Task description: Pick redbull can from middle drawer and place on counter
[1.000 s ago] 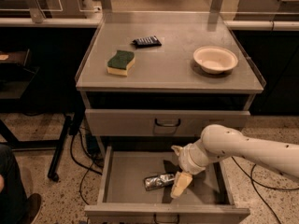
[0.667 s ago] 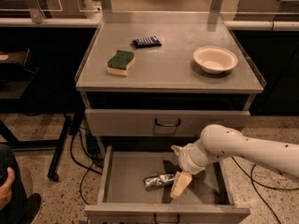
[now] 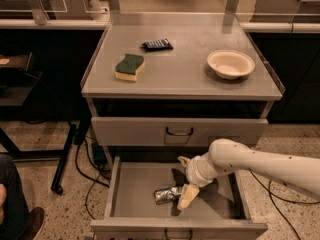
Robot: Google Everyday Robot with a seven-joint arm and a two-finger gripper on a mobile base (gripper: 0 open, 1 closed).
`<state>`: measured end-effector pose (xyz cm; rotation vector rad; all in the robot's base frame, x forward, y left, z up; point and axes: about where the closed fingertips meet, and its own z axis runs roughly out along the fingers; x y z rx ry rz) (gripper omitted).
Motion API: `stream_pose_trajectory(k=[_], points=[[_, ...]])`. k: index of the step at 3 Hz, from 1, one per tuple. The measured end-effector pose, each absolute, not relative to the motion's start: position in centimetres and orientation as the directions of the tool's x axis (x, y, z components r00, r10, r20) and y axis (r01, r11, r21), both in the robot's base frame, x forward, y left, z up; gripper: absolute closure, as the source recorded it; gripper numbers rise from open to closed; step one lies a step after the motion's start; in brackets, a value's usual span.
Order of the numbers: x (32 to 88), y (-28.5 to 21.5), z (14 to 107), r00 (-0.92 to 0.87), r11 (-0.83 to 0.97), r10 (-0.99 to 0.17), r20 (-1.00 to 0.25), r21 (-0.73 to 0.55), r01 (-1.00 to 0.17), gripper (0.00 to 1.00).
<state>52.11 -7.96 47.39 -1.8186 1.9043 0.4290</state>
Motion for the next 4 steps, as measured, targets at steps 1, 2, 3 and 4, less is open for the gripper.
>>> stream_pose_trajectory(k=[1,2,3,4], points=[[52.0,-7.5,46.0,-0.004,0.06,-0.838,-0.545,-0.086,-0.994,0.0],[52.6,-7.0,41.7,-0.014,0.06,-0.815,-0.579,-0.061,-0.996,0.0],[52.6,-7.0,41.7,-0.014,0.06,-0.815,-0.579,-0.06,-0.996,0.0],[53.5,-6.7,39.9,-0.018,0.052,-0.814,-0.581,-0.043,-0.998,0.0]])
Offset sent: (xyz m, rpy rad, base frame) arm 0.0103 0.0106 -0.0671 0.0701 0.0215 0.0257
